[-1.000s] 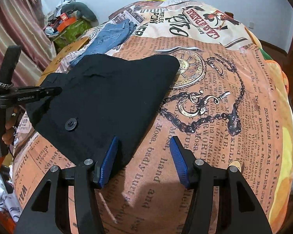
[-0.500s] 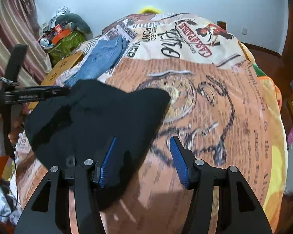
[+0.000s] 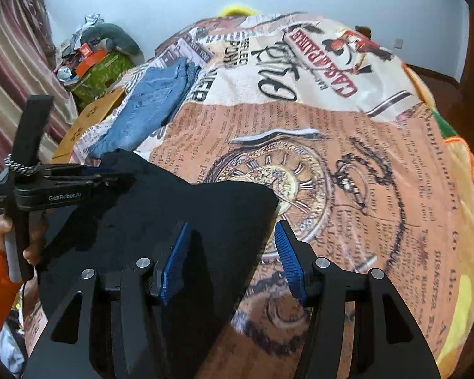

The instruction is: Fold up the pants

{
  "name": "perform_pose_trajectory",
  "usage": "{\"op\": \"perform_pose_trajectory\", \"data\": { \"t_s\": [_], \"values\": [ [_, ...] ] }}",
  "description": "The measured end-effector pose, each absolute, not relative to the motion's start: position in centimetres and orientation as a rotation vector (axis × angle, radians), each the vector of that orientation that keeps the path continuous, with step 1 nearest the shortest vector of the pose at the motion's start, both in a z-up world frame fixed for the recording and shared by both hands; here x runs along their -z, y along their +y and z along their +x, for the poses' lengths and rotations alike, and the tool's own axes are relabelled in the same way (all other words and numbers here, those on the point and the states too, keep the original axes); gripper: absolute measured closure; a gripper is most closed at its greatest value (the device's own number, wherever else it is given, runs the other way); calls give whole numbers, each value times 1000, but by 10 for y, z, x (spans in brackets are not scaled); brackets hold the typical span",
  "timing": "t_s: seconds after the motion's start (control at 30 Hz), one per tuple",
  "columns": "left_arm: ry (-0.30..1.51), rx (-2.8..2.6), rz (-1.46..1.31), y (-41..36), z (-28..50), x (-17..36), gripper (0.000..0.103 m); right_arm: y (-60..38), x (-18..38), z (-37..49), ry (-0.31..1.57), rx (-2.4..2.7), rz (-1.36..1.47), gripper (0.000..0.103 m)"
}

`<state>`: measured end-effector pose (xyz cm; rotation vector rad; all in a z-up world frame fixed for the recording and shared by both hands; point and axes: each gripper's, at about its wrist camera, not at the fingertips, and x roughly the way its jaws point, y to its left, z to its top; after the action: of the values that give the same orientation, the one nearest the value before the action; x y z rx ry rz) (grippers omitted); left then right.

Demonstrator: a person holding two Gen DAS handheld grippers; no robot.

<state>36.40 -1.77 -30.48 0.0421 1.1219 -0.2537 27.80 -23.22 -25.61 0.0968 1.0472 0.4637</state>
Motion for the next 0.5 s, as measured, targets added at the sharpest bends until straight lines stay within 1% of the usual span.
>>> {"op": "perform_pose_trajectory", "data": {
  "t_s": [0.03, 0.07, 0.1, 0.17, 0.2, 0.3, 0.4, 0.47, 0.5],
  "values": [
    [1105, 234, 58, -18, 363, 303, 86, -230, 261, 280, 1063, -466, 85, 52],
    [1087, 214, 70, -17, 361, 301, 87, -228, 267, 281, 1087, -468, 69, 52],
    [1071, 190, 77, -15, 359, 299, 93, -227, 271, 281, 1102, -471, 64, 52],
    [1057, 105, 129, -9, 359, 299, 99, -227, 274, 281, 1108, -476, 65, 52],
    [1072, 75, 155, -5, 361, 304, 99, -228, 274, 281, 1109, -479, 63, 52],
    [1137, 87, 110, 12, 364, 315, 99, -226, 273, 280, 1113, -474, 46, 52],
    [1107, 79, 97, 22, 356, 303, 98, -224, 271, 278, 1113, -458, 31, 52],
    [1090, 88, 64, 33, 347, 291, 93, -226, 267, 278, 1110, -440, 45, 52],
    [1083, 88, 54, 36, 343, 286, 88, -226, 264, 277, 1105, -435, 55, 52]
  ]
}}
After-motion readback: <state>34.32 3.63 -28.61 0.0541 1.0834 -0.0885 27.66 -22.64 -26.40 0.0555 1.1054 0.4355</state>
